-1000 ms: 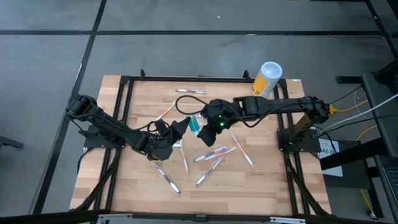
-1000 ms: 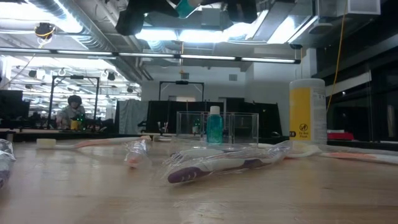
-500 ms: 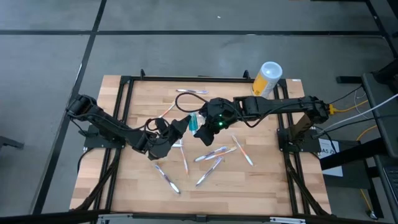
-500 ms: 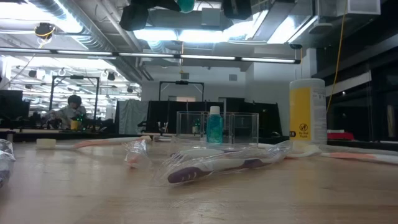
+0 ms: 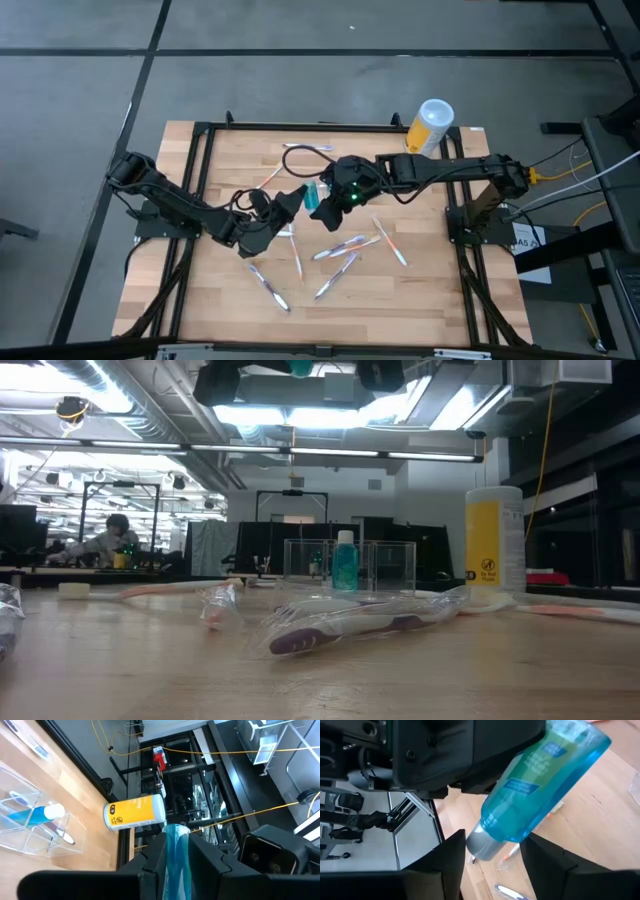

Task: Pick & Place toothbrushing station
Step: Put the blue mouthwash into the middle section of the transparent organizer

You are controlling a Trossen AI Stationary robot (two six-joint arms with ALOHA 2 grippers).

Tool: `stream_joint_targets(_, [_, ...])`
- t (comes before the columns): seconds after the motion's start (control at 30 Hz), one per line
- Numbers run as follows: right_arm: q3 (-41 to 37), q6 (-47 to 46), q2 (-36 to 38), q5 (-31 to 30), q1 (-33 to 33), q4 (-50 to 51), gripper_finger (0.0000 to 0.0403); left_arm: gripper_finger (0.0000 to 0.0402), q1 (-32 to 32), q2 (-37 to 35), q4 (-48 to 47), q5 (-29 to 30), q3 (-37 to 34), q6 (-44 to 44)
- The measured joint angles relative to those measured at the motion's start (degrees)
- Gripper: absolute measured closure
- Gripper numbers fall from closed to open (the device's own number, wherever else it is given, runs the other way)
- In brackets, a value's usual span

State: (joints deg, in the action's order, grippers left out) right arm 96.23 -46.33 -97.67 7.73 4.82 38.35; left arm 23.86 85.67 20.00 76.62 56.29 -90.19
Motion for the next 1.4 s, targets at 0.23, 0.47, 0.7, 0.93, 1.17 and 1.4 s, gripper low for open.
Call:
stream_joint_targets(0.23, [0.0,-0.2,0.0,0.0,0.0,-0.6,0.0211,0.0336,-0.4,0.0,4.8,0.0,0.0,5.5])
stream_joint_targets(0.47, [0.0,-0.5,0.0,-0.1,0.5,-1.1,0.0238,0.0336,-1.4,0.0,6.1,-1.5,0.0,7.0])
stream_joint_targets(0.7, [0.0,-0.8,0.0,-0.4,1.2,-1.1,0.0267,0.0336,-1.4,-1.0,5.9,-0.7,0.0,10.7])
stream_joint_targets(0.93, [0.1,0.1,0.0,0.2,2.4,-1.7,0.0278,0.0322,-1.0,-5.5,5.3,1.9,0.0,25.9])
stream_joint_targets(1.17, [0.0,0.3,0.0,2.2,3.6,-1.1,0.0291,0.0303,0.7,-8.9,5.1,1.6,0.0,35.3])
stream_joint_targets(1.4, [0.0,0.5,0.0,6.8,5.0,0.7,0.0291,0.0288,3.1,-12.6,-9.0,-19.8,0.0,33.9])
